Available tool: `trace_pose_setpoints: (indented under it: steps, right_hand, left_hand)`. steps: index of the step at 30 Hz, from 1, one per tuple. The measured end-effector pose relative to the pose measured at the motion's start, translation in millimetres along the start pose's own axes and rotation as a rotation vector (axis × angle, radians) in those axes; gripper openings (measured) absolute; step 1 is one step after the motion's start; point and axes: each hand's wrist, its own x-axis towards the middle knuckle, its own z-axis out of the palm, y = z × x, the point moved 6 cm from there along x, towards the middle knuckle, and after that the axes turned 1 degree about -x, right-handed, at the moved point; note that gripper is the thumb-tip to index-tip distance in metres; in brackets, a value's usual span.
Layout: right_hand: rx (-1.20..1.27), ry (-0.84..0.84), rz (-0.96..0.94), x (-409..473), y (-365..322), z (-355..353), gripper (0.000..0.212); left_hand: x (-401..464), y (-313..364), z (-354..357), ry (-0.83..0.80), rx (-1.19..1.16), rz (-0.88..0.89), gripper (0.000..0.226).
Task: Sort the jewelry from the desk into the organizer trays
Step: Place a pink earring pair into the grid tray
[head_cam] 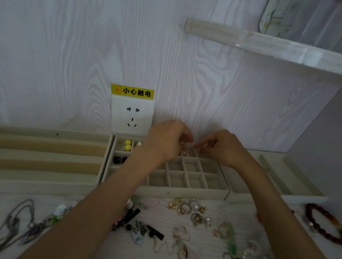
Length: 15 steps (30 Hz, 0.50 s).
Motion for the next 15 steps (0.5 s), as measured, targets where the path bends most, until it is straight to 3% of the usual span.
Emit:
trace_pose_setpoints:
  steps: [5, 9, 12, 15]
  right_hand:
    - [-0.287, -0.141, -0.055, -1, -12, 13, 0.038]
    - [-0.524, -0.151, -0.103, -1, -15, 24, 0.033]
    - [-0.464, -0.206, -0.082, 2, -10, 26, 0.027]
    - [-0.146, -0.272, -0.019, 3, -2, 27, 0.032]
  left_hand:
    - [1, -8, -27, -0.117, -0.024, -0.003, 0.038]
    - [-6, -16, -57, -0.147, -0.195, 0.002, 0.032]
    - [-16, -19, -76, -0.138, -0.204, 0.02, 0.021]
    - [-29, -22, -86, -0.113, -0.234, 0.012, 0.014]
